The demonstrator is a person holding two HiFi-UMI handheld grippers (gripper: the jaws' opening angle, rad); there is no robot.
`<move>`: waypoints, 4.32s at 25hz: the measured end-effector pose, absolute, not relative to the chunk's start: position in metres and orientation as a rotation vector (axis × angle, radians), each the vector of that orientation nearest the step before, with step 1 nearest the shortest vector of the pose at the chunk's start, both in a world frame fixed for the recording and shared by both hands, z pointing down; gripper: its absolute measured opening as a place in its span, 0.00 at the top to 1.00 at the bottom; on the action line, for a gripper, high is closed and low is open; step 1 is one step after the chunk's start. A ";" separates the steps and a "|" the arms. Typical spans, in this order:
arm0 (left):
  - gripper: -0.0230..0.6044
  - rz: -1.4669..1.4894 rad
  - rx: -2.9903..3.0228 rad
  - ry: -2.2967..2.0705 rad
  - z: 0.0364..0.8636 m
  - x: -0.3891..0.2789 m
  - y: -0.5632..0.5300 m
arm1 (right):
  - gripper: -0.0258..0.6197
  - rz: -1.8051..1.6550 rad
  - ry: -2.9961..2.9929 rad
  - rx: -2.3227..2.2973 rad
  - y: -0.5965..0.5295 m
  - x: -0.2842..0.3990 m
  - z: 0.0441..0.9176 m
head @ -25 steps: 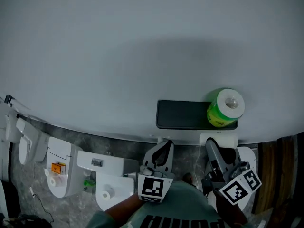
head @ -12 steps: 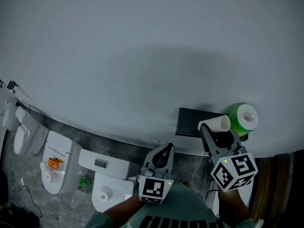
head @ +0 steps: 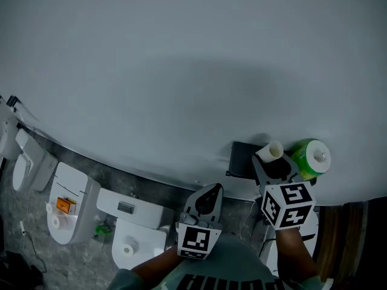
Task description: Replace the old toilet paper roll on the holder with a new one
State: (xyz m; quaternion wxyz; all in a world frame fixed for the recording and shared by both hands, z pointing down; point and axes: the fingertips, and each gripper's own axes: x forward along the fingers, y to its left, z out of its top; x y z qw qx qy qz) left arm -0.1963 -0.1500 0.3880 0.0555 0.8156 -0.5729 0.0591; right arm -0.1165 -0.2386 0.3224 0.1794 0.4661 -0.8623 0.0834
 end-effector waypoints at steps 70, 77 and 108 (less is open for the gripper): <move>0.96 0.287 2.702 -1.509 0.381 -0.064 -0.114 | 0.94 0.264 -2.461 1.725 -0.108 0.043 0.357; 0.96 0.253 2.657 -1.501 0.381 -0.066 -0.120 | 0.94 0.262 -2.452 1.733 -0.113 0.043 0.356; 0.96 0.253 2.626 -1.534 0.377 -0.073 -0.150 | 0.42 0.131 -2.592 1.669 -0.196 0.047 0.299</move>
